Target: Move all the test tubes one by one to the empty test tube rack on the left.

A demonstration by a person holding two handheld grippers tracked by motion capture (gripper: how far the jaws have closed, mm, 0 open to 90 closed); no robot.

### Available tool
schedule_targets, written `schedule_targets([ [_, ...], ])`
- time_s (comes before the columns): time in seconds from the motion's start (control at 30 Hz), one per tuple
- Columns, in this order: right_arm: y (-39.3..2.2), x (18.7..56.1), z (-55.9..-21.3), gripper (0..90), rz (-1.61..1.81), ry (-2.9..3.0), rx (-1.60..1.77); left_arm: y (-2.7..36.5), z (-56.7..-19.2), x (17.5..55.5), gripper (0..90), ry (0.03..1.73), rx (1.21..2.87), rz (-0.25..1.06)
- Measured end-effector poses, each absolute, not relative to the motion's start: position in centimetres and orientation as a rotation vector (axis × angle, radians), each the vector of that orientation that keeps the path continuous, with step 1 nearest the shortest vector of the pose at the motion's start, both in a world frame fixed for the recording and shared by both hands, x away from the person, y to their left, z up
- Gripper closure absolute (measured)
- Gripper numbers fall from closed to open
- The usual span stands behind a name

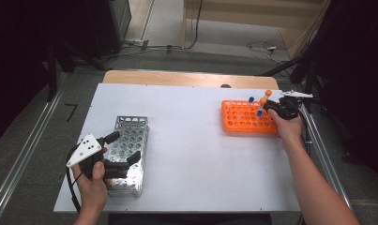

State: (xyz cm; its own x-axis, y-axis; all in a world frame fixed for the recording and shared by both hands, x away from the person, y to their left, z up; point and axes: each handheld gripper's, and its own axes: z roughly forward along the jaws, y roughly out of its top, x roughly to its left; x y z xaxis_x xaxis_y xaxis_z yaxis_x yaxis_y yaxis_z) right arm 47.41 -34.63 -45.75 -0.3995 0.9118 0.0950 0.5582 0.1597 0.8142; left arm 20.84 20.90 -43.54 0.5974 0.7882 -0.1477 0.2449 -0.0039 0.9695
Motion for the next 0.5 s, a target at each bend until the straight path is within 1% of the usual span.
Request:
schedule_targets([
  [0.13, -34.3, 47.7, -45.8, 67.2, 1.1, 2.027, 1.394, 20.9, -43.5, 20.8, 0.0, 0.9, 1.552, 0.533],
  [0.33, -34.0, 47.8, -45.9, 67.4, 1.066, 2.018, 1.389, 20.9, -43.5, 20.8, 0.0, 0.899, 1.552, 0.53],
  [0.37, -33.9, 47.8, -45.9, 69.6, 1.05, 2.026, 1.381, 20.9, -43.5, 20.8, 0.0, 0.9, 1.551, 0.529],
  [0.5, -33.6, 47.8, -46.0, 72.4, 1.021, 2.018, 1.37, 20.8, -43.5, 20.8, 0.0, 0.897, 1.555, 0.526],
])
